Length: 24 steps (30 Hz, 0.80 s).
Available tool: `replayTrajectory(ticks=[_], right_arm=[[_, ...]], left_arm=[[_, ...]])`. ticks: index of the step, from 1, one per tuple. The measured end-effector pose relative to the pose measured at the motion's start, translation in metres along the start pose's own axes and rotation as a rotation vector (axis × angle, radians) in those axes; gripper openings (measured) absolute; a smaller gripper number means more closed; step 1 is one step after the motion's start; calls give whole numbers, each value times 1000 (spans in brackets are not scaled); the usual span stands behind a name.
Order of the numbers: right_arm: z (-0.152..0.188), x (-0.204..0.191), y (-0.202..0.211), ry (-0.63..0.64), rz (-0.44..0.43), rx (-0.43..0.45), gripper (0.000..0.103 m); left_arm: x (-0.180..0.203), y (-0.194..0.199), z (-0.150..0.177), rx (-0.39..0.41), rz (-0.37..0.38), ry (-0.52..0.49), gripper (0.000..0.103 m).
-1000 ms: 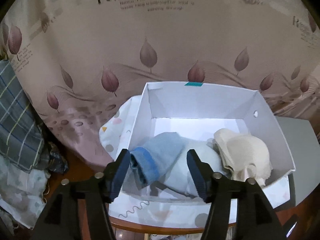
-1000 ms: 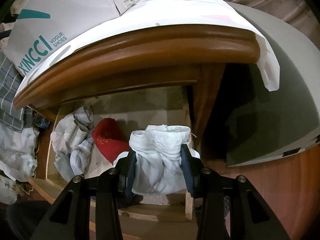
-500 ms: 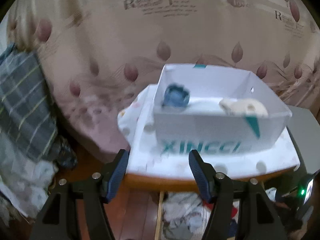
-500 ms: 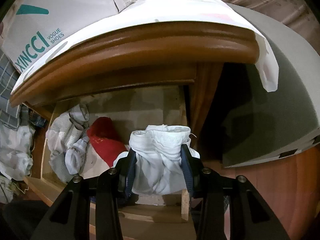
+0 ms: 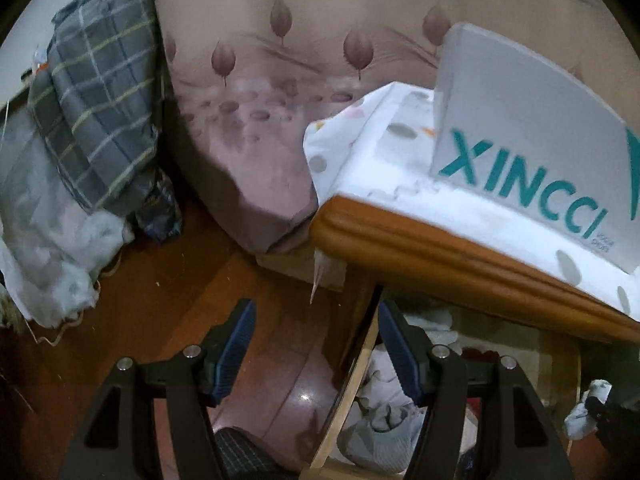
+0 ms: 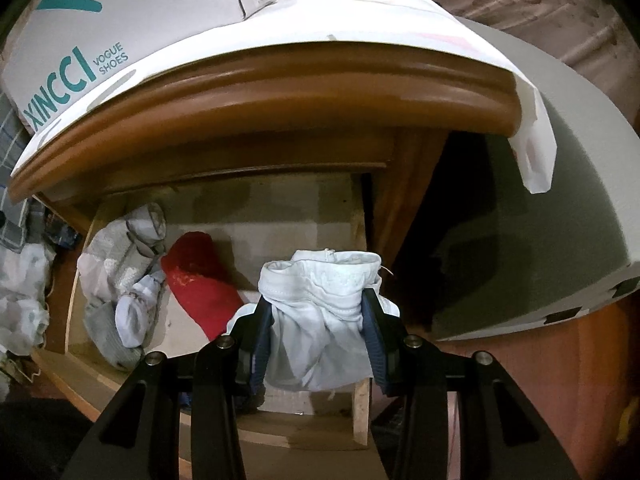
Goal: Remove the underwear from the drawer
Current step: 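Withdraw the left tool from the box back toward the drawer, then carry the white underwear with the right tool over the white box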
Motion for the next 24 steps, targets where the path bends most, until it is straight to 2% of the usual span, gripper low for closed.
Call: replayTrajectory(ticks=[2, 9, 16, 20, 24], right_arm=[[-2, -2, 4, 7, -19, 12, 38], [-4, -12, 22, -1, -50, 10, 38], [-17, -22, 76, 39, -78, 36, 38], [-41, -29, 124, 99, -67, 102, 38], [-81, -42, 166, 151, -58, 180, 38]], left_arm=[[-5, -8, 2, -20, -27, -7, 65], [-23, -22, 5, -69, -15, 67, 65], [-30, -19, 2, -63, -50, 68, 65], [-39, -19, -1, -58, -70, 90, 65], [-47, -19, -2, -66, -86, 104, 65]])
Point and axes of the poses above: each gripper's, at about its wrist camera, not at the fingertips, and y roughly against the way its jaws point, x to its right, z to its underside, the point moved 8 cm from there along -y, roughly the way its jaws point, and after that the axes turned 2 degrees about x, right-handed, at the moved point
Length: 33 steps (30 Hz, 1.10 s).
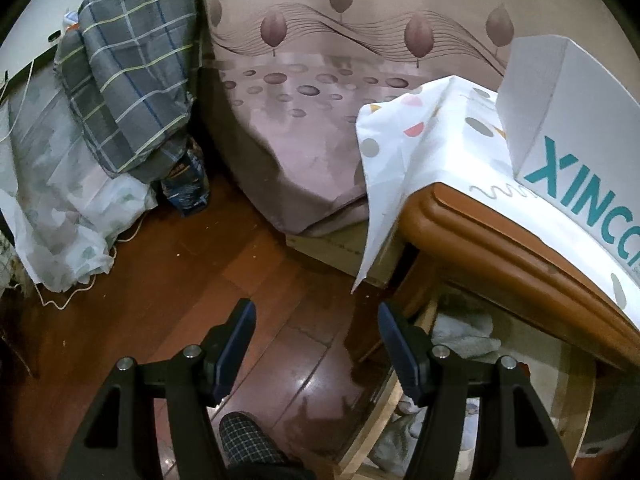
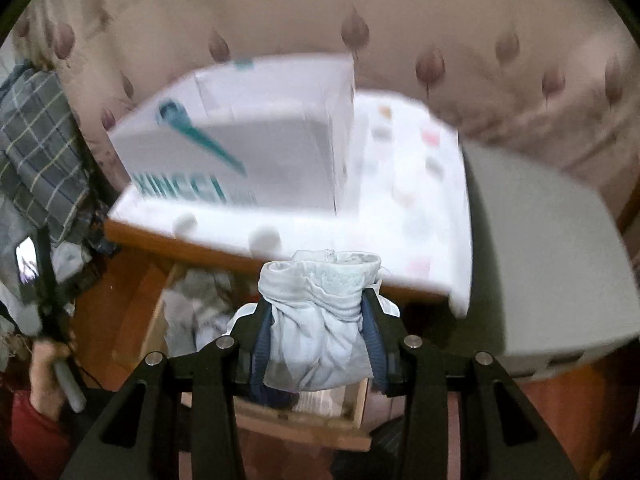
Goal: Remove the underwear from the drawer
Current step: 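Carry the white underwear with the right tool over the white box, then open the right tool to drop the white underwear into the box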
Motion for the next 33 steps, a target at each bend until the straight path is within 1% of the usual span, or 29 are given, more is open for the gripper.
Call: replayTrajectory(ticks=[3, 8, 11, 15, 20, 25, 31, 33], right_arm=[[-46, -7, 17, 12, -2, 64, 38], [-116, -23, 19, 15, -11, 135, 38], [-152, -36, 7, 33, -11, 151, 39], [-176, -54, -25, 50, 0, 127, 39], [-178, -66, -72, 68, 31, 65, 40], [-172, -72, -107, 76, 48, 14, 42], [-173, -80, -120, 93, 76, 10, 51], [-173, -81, -120, 94, 78, 15, 60]], left_arm=[[-4, -1, -1, 1, -12, 9, 65], [-9, -3, 1, -15, -19, 31, 65], [-9, -4, 1, -25, -17, 30, 65], [-11, -5, 0, -25, -21, 25, 65], [-15, -11, 3, -52, -34, 25, 65], [-15, -12, 3, -58, -35, 15, 65], [-11, -14, 6, -72, -24, -3, 65], [-9, -14, 8, -75, -19, -10, 65]])
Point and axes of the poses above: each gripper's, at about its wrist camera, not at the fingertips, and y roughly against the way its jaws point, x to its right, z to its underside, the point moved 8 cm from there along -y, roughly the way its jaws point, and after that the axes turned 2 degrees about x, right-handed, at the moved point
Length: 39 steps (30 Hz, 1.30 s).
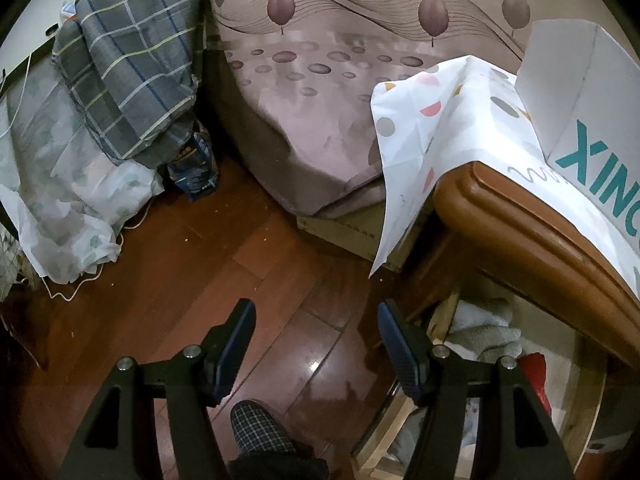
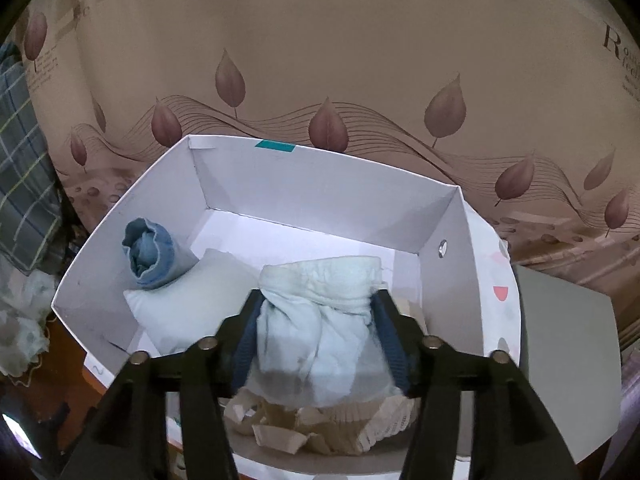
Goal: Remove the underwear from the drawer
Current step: 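Open the right tool to drop the white underwear into the box, then move the right tool back into the drawer toward the navy underwear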
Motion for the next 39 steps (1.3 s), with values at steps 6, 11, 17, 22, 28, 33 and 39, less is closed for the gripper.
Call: replayTrajectory(ticks=[6, 11, 17, 22, 28, 33, 39], right_arm=[[-7, 1, 13, 6, 23, 39, 80], [-10, 5, 43, -3, 8, 82, 84], [29, 7, 86, 47, -26, 25, 87], [97, 9, 99, 66, -73, -133, 90], [200, 8, 60, 44, -125, -406, 90], [271, -3, 2, -34, -171, -613, 90], [326, -22, -50, -33, -152, -767, 94]], left_arm=[[4, -2, 0, -9, 10, -7, 65], [3, -2, 1, -11, 8, -8, 65], [2, -2, 2, -23, 21, -8, 65], [5, -1, 3, -27, 25, -18, 65], [12, -2, 6, -40, 38, -29, 65], [17, -4, 8, -51, 48, -49, 65], [21, -8, 12, -79, 61, -62, 65]])
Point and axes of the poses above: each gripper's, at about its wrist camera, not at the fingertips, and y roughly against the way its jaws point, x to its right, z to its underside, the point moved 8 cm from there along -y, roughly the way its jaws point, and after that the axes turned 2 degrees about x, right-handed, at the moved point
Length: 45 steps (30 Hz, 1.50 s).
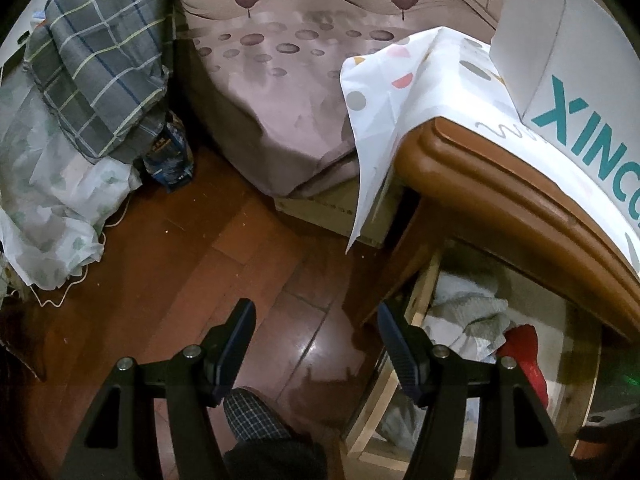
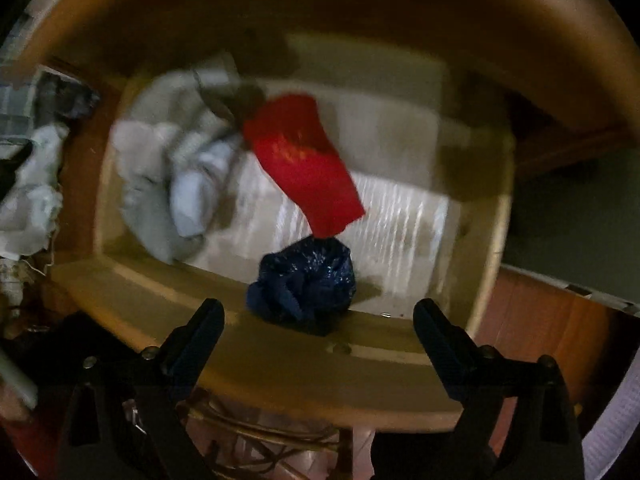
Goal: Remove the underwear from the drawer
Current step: 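Move the right tool back into the drawer toward the navy underwear, then grasp and lift the navy floral underwear with the right tool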
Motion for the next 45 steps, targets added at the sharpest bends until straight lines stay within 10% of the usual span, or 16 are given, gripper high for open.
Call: replayTrajectory(ticks=[18, 25, 31, 45], right_arm=[[3, -23, -96, 3, -47, -346, 94], [8, -18, -108, -2, -48, -384, 69], [16, -14, -100, 22, -20, -332, 36], [26, 19, -5, -67, -115, 148, 32]], left_arm=[[20, -13, 14, -70, 27, -79, 65], [22, -16, 17, -83, 23, -92, 65], [24, -16, 19, -91, 35, -98, 65], [81, -22, 55, -224, 205, -216, 65]])
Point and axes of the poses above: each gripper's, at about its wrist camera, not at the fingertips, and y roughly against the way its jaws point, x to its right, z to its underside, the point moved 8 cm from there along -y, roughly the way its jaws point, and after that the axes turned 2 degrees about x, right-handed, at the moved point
